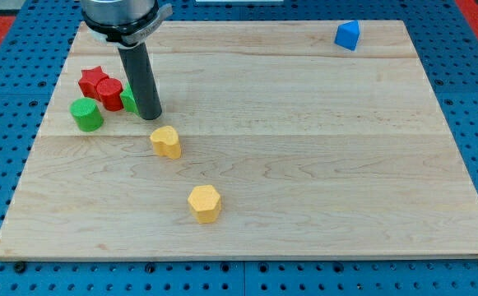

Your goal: Push the yellow blocks towards the right side of the board

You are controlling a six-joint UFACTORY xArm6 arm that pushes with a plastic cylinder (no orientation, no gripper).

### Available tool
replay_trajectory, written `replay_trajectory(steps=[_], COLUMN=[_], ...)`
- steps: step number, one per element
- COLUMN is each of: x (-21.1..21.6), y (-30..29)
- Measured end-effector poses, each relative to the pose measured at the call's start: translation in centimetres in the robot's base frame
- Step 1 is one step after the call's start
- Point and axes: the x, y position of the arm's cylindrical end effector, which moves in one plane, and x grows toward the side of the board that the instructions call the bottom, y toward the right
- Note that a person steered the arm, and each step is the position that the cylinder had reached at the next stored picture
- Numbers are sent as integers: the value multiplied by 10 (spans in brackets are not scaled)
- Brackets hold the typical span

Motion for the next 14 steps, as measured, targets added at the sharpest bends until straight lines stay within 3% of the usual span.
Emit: replay_trajectory(steps=[1, 3, 4, 5, 6, 7, 8, 10, 11, 12, 13, 14], x=[40, 85, 90, 138, 159, 155, 155, 166, 133, 103, 108, 115], y=[3, 124, 14, 25, 122, 231, 305, 95, 38, 113, 199, 224])
